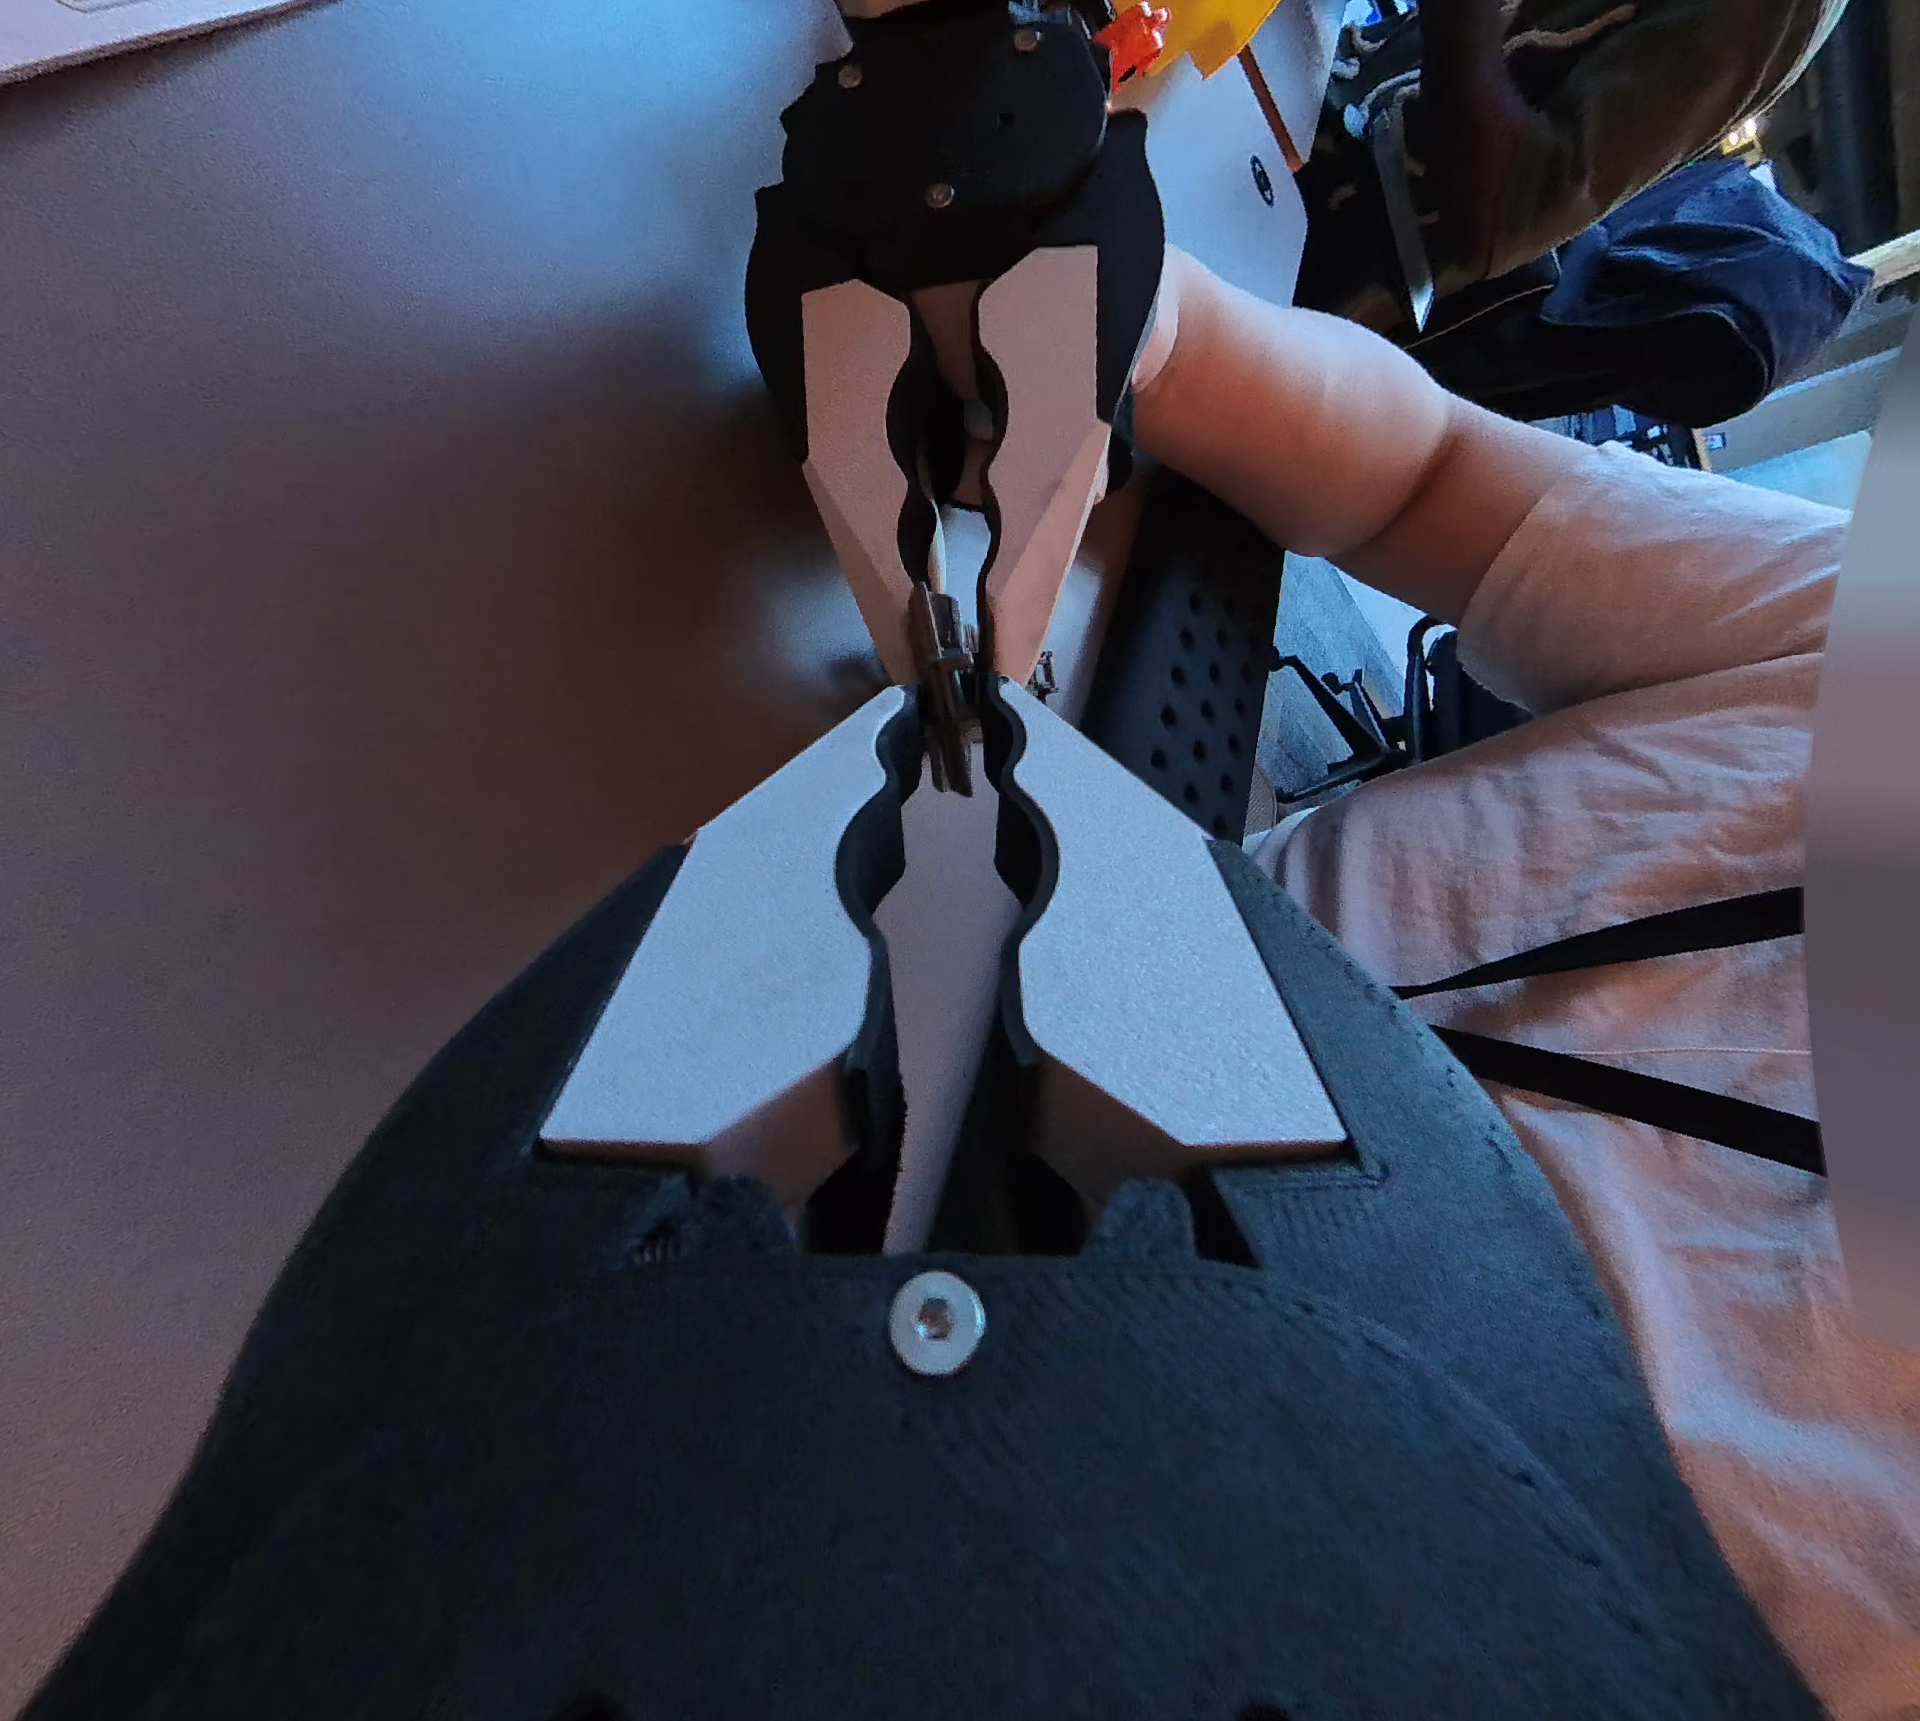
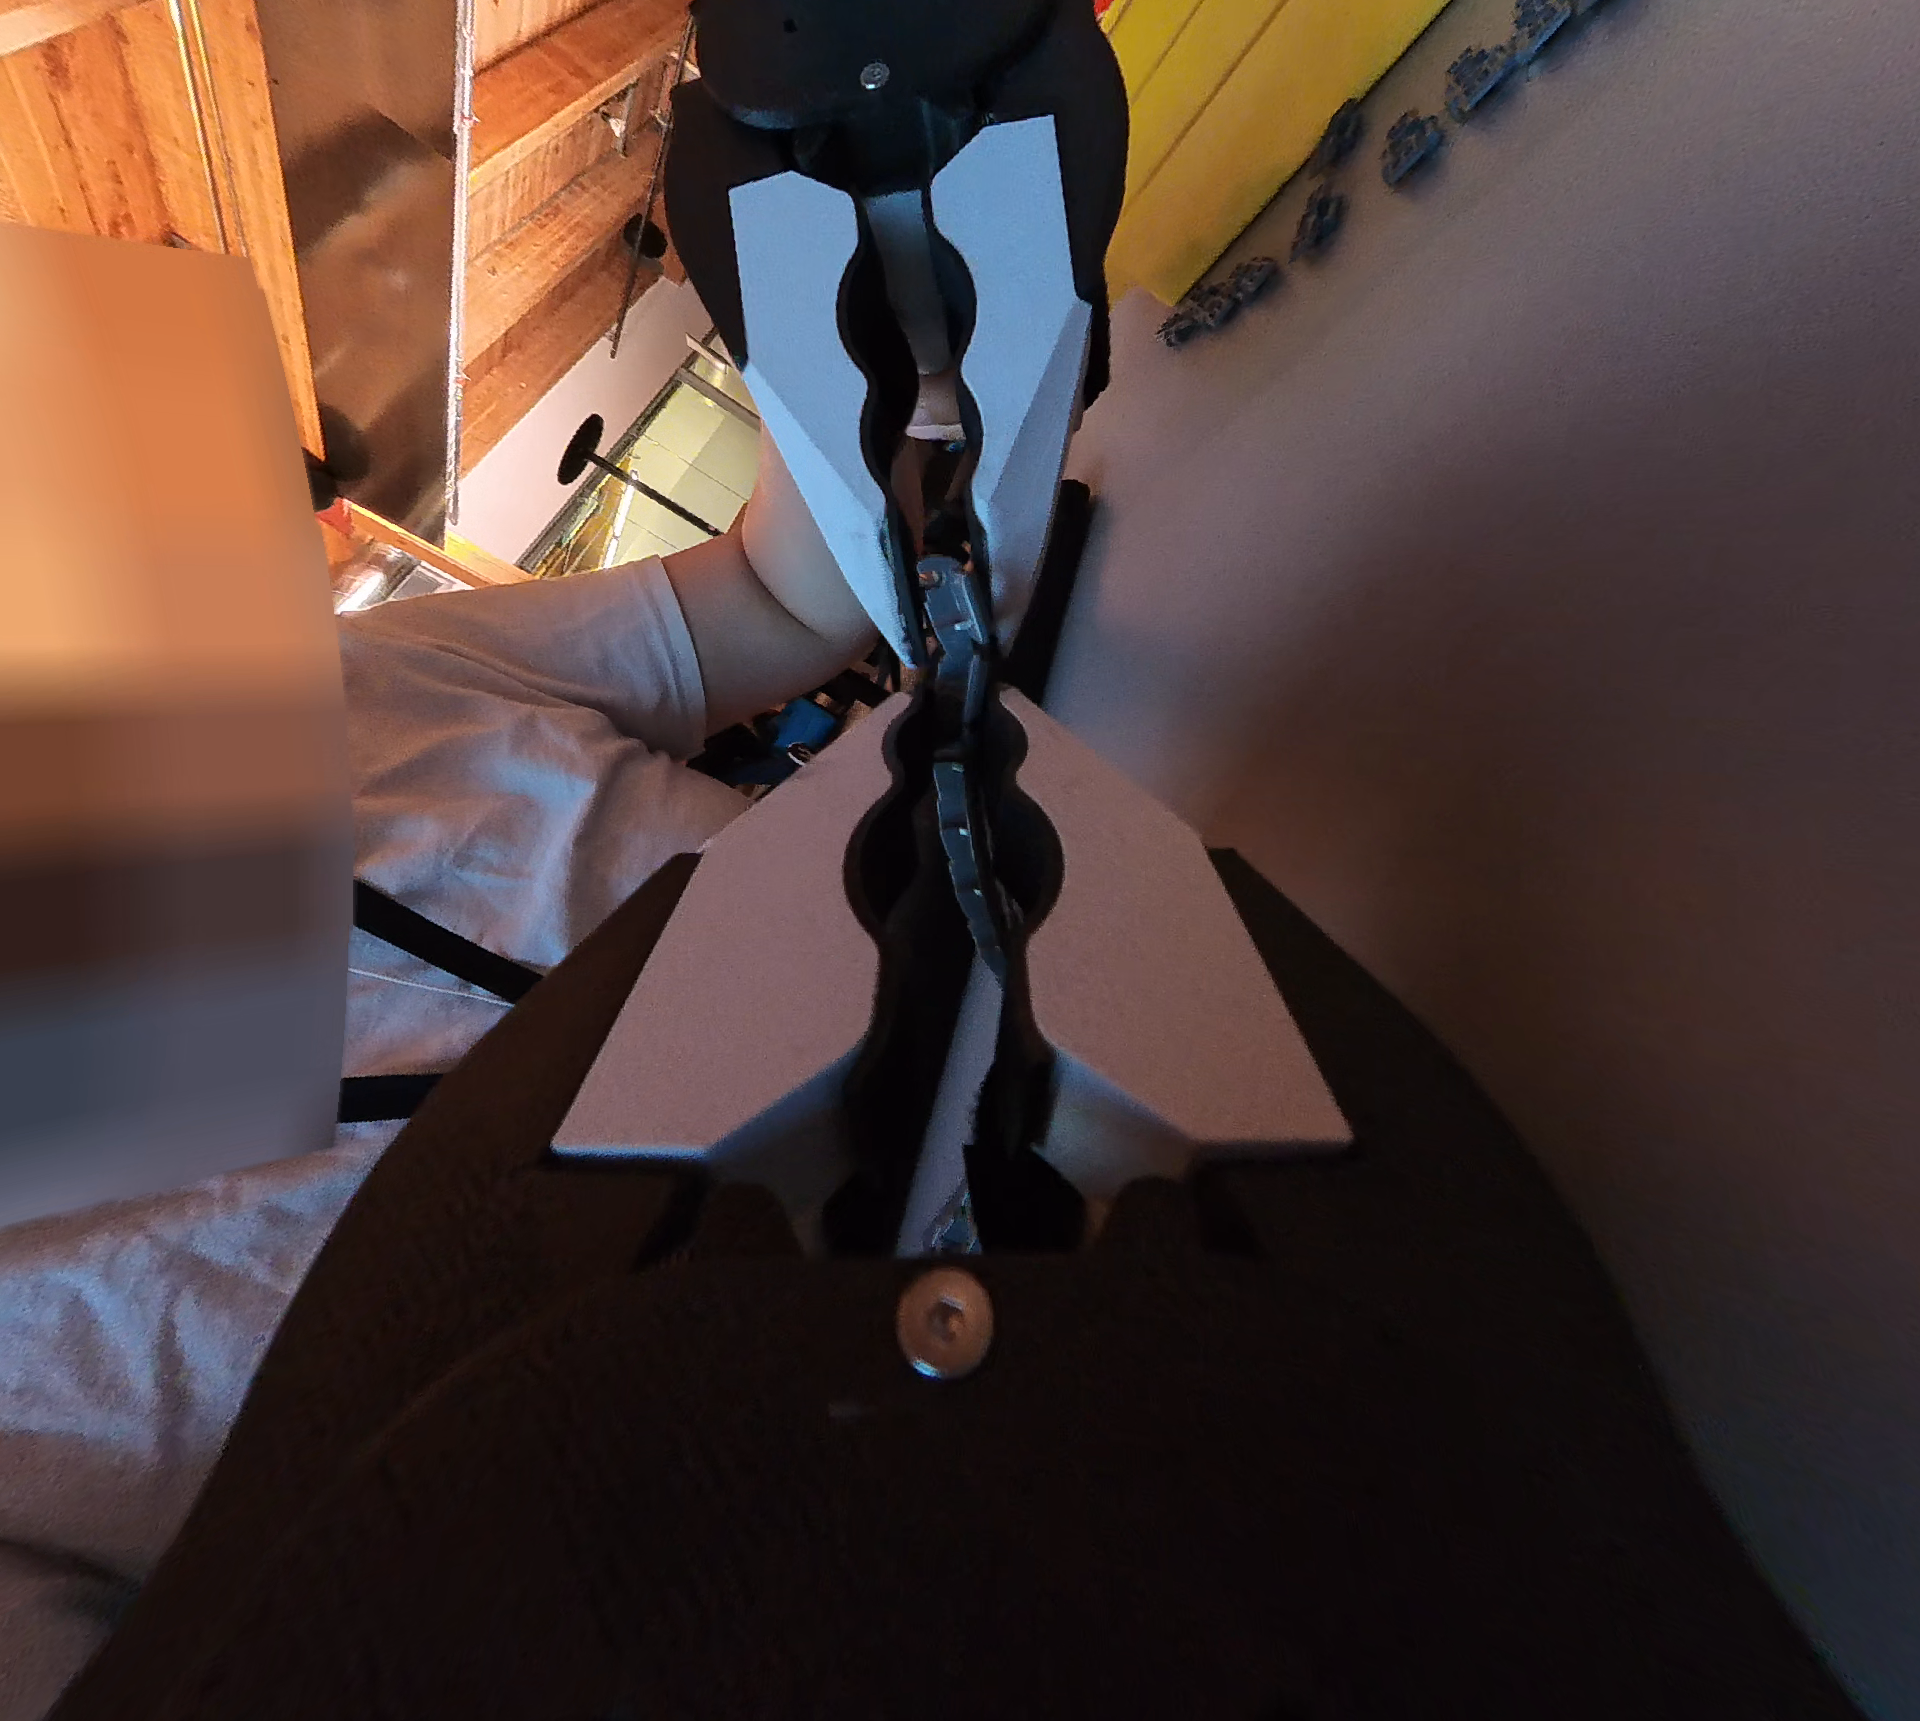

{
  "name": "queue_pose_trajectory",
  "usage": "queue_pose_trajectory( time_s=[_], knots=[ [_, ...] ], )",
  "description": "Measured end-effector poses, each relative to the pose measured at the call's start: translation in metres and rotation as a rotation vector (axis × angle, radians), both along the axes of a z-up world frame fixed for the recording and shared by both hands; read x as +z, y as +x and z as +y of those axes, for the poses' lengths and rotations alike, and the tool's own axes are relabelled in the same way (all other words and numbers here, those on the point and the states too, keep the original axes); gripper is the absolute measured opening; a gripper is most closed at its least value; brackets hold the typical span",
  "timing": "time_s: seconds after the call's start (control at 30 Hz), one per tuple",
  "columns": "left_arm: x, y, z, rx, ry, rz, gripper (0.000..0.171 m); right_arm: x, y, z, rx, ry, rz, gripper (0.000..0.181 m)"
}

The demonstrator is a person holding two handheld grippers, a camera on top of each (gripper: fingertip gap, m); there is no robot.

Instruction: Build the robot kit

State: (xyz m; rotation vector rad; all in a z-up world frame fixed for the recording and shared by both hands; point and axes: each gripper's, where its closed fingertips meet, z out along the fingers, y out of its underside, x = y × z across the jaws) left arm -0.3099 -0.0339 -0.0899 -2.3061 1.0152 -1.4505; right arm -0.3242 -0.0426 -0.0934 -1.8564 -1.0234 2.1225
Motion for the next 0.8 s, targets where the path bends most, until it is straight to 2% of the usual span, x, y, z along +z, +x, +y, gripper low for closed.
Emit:
queue_pose_trajectory(
  time_s=[0.4,0.63,0.8],
  knots=[
    [0.0018,-0.0035,-0.0011,-0.011,0.057,0.048,0.007,0.0006,0.0005,-0.0017,0.016,-0.026,0.002,0.005],
    [0.008,-0.001,0.0039,0.018,0.234,0.114,0.006,0.008,0.0015,0.0039,-0.056,0.025,0.045,0.004],
    [0.0038,-0.0014,0.0045,0.026,0.283,0.156,0.007,0.0054,0.0011,0.005,-0.075,0.041,0.025,0.003]
  ],
)
